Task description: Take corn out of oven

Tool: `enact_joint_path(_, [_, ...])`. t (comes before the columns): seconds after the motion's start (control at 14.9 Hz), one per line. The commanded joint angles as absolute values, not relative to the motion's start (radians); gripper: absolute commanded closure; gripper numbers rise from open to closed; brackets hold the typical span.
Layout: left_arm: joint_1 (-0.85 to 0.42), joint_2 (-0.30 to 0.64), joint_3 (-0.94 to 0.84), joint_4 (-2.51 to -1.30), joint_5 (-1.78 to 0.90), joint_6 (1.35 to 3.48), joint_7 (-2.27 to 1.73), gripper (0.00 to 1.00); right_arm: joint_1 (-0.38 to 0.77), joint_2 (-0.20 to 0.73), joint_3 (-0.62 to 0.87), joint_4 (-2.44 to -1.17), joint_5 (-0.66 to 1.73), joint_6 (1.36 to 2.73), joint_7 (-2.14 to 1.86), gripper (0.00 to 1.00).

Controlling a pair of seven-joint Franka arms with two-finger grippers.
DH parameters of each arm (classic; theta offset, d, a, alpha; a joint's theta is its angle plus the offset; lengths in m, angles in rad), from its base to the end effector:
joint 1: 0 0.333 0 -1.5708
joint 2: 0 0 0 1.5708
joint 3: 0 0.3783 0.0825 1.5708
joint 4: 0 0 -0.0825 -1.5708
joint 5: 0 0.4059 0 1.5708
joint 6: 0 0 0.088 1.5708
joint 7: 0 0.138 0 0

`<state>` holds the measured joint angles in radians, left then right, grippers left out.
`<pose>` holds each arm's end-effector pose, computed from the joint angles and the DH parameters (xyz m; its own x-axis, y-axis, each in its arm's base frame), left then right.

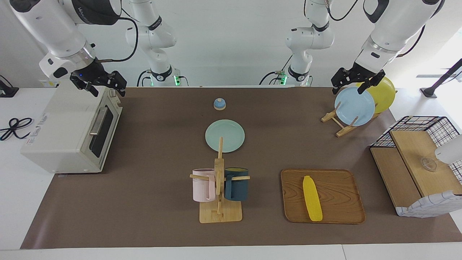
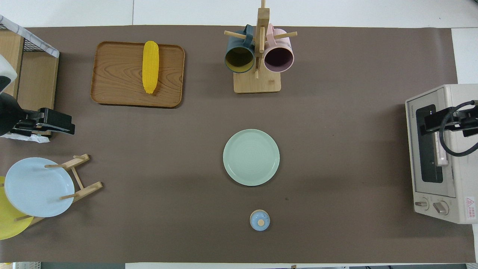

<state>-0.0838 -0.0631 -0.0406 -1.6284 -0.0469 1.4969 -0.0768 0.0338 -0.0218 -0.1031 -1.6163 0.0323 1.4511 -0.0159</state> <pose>0.5372 -0.0748 0.6569 0.9962 -0.0505 -0.0715 -0.0478 -0.9981 0.0389 0.5484 -0.0340 0.6367 0.9886 -0.0485 -0.1424 -0.0542 -0.9978 -0.0368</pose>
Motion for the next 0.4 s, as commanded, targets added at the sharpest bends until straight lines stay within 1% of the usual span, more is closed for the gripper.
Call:
enact_joint_path(0.0, [-0.080,-0.060,-0.051,-1.615,-0.026,1.496,-0.071,0.00,0.028,-0.041,-0.101,-1.637,0.044,1.470,-0.034,0.00])
enact_joint_path(0.33, [-0.080,-0.066,-0.051,-1.611,-0.026,1.490,-0.071,0.00,0.029,-0.040,-0.101,-1.637,0.028,1.477,-0.032,0.00])
